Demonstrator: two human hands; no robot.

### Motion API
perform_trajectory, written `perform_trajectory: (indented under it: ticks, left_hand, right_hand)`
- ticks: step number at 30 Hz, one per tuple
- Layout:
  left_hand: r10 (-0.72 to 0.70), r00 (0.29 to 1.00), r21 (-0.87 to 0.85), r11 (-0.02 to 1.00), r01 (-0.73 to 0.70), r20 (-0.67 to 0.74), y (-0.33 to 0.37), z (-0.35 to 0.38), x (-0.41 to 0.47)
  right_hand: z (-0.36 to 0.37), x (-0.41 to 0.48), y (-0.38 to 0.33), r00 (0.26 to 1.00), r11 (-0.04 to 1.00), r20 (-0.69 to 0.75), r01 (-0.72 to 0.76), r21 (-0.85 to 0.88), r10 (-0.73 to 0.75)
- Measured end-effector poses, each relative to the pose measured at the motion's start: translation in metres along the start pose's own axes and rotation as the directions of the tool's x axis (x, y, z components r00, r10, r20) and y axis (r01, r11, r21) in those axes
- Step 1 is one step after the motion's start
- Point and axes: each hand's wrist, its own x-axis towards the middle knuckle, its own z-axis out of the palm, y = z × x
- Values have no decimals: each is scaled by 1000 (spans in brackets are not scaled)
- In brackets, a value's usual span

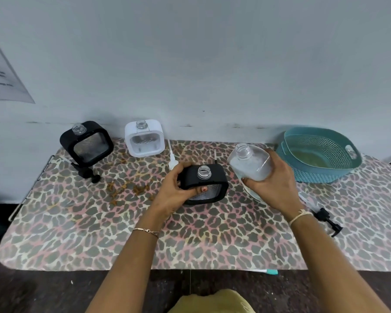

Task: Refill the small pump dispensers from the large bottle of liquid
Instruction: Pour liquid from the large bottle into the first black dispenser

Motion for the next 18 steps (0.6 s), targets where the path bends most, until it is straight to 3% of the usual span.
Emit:
perform_trajectory:
  ticks: [8,18]
  left_hand:
    - [110,994,-80,991,-108,18,-8,2,-18]
    - [170,985,-47,984,-169,4,-29,13,-34]
  right_hand:
    - [-10,-16,5,993,990,53,111,-86,-107]
    - [-8,-36,8,969,929,64,249,-275,-240]
